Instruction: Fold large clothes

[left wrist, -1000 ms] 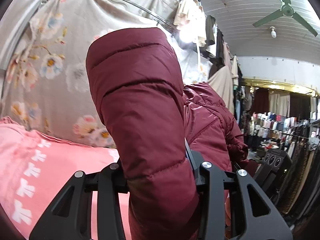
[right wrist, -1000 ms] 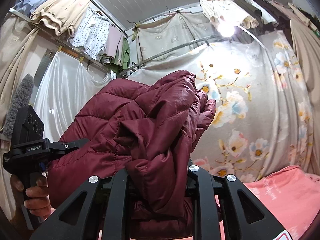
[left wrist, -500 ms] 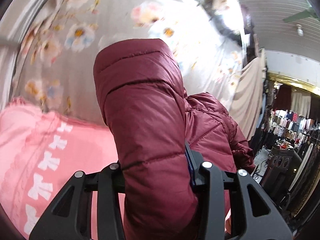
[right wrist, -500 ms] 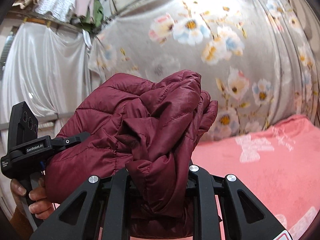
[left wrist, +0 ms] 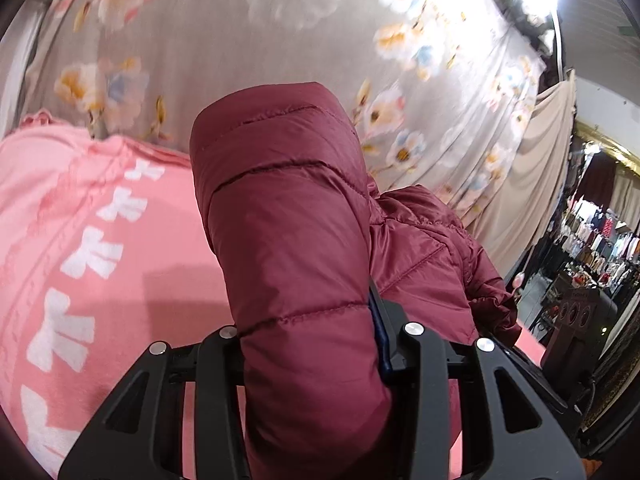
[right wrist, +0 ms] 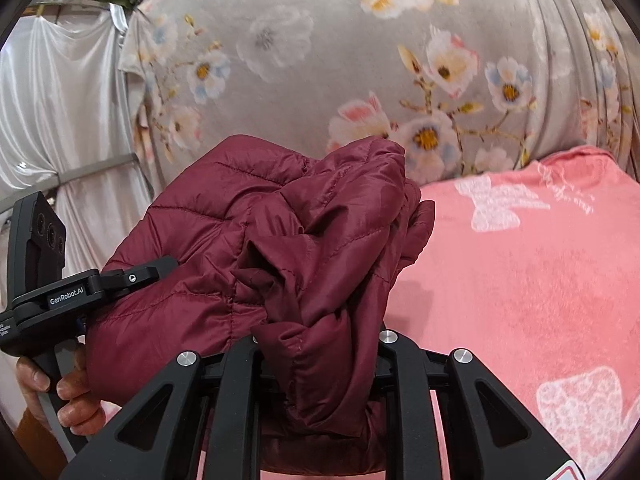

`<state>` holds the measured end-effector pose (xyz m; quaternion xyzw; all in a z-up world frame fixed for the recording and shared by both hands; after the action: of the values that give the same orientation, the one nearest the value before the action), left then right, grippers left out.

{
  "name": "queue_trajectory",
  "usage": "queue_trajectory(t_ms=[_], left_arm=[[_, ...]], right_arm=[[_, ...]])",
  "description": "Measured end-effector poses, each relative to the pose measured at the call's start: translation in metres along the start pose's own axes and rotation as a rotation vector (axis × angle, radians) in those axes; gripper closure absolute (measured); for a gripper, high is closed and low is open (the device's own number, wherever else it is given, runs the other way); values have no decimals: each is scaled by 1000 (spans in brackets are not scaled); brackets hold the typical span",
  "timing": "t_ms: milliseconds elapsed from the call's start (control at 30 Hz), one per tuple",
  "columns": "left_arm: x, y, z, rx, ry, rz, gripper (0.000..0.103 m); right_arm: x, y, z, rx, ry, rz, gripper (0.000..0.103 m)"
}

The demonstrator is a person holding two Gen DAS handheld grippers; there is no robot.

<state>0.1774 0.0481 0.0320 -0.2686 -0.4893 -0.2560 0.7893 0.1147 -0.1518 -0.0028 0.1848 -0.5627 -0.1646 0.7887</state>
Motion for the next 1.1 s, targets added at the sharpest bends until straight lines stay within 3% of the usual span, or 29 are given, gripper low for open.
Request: queue_trajectory(t_ms=[500,867,1100], left_arm=[[-56,16,-75,9,147,47,65],[-75,31,-88,33,165,80,63],[-88,45,-93,52,199,125,52]], right_arm=[[-37,-50,-46,-96,129,-41,84],[-44,-58,-60,-102,206,-78,82],[-52,-61,-55,-146,259,-68,58]])
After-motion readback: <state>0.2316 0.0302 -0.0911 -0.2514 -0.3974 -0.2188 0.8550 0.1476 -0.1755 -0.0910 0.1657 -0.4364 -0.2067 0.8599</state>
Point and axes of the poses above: each gripper's, at about its wrist camera, not at the fingertips, and z roughly against the way its jaws point, y to its left, x to its top, the point moved 5 cm from there along -z, roughly the way its jaws point, and after that the axes turned 11 degrees about -z, right-handed, at the moved point
